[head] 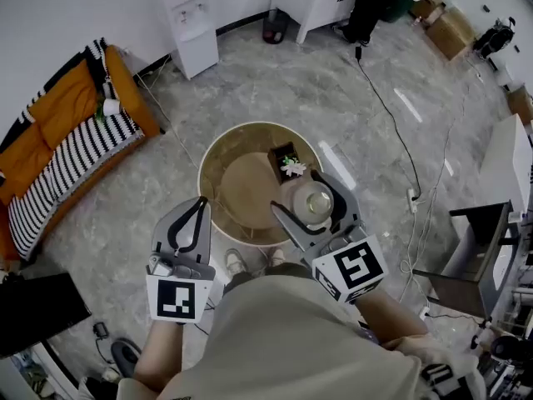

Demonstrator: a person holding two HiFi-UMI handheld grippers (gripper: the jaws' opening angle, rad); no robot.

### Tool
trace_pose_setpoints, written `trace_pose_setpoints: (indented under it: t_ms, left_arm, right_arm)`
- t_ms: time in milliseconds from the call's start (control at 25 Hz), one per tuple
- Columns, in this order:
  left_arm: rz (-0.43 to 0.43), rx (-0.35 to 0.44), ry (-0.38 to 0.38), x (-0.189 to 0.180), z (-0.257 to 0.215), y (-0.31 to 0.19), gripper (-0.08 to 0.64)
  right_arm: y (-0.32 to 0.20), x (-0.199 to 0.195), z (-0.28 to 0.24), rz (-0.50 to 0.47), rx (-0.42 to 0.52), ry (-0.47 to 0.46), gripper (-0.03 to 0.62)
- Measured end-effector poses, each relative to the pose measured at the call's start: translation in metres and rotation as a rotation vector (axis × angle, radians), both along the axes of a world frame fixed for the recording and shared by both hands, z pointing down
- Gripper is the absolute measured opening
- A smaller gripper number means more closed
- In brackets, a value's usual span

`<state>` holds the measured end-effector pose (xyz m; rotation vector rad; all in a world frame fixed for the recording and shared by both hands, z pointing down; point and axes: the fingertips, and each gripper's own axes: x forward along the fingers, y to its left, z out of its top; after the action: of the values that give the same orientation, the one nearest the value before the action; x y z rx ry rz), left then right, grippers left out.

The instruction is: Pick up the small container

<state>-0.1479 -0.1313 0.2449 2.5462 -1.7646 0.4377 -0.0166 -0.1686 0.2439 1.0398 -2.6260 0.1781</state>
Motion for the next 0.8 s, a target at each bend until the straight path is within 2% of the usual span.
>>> trace_pose_setpoints:
  t_ms: [360,600,800]
  left_arm:
    - [0.002,-0.012,-0.006,0.000,-0.009,0.013,0.006]
    - [0.029,0.000,-0.044,0.005,-0.013,0.009,0.006]
    - [0.032,0.012,-0.034,0.012,-0.019,0.004,0.006]
  right_arm:
    - [0.019,0.012,-0.018,-0.001,0.017,-0.008,0.336]
    - [0.021,0.019,-0.017,0.006,0.012,-0.010,0.336]
    - [0.020,0.017,-0.020,-0.001,0.020,-0.007,0.336]
